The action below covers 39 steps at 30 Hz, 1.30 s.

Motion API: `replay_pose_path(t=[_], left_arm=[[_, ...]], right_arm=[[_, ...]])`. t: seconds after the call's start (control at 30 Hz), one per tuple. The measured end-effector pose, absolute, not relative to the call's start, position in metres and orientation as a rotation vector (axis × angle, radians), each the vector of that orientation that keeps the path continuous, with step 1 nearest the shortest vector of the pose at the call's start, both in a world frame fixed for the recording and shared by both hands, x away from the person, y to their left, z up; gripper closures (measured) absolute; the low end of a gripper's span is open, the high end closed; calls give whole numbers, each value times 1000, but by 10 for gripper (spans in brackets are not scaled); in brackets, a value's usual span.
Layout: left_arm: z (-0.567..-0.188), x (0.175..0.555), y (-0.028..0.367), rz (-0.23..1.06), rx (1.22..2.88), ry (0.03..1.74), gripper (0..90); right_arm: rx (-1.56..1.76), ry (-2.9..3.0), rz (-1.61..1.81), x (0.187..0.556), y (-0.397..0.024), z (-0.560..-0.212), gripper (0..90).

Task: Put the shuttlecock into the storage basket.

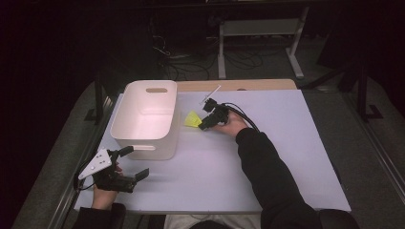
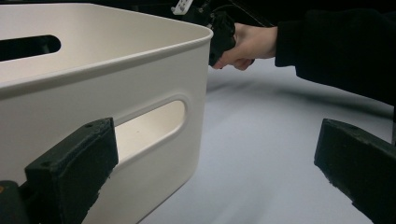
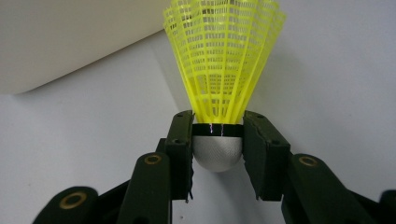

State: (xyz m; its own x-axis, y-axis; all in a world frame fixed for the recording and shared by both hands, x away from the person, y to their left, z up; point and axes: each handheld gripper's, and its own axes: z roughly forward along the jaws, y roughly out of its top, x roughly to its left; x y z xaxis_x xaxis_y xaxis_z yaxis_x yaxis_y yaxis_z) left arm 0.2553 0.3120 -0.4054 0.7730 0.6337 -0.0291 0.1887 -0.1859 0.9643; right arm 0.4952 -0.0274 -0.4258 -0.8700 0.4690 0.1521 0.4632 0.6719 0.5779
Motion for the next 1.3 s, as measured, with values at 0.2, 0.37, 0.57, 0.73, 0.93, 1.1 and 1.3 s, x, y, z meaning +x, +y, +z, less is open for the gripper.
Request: replay_pose_path(t=[0.2,0.37,0.57,0.73,0.93,1.1,1.3], left_arm=[[-405,255,312,453,1746,646,0],[-406,255,312,451,1748,645,0],[-406,255,311,449,1750,645,0],[-406,256,311,448,1753,647,0],[-406,256,311,447,1754,650,0],[-406,256,311,445,1755,653,0],[-406,256,311,446,1755,655,0]], right_arm=[[785,2852,996,492,-27,-420,632],[789,2836,1010,489,-29,-411,632],[793,2813,1039,485,-34,-400,632],[787,2797,1063,481,-38,-392,633],[795,2774,1113,476,-45,-385,632],[788,2761,1152,469,-47,-379,632],[755,2748,1178,461,-46,-368,633]])
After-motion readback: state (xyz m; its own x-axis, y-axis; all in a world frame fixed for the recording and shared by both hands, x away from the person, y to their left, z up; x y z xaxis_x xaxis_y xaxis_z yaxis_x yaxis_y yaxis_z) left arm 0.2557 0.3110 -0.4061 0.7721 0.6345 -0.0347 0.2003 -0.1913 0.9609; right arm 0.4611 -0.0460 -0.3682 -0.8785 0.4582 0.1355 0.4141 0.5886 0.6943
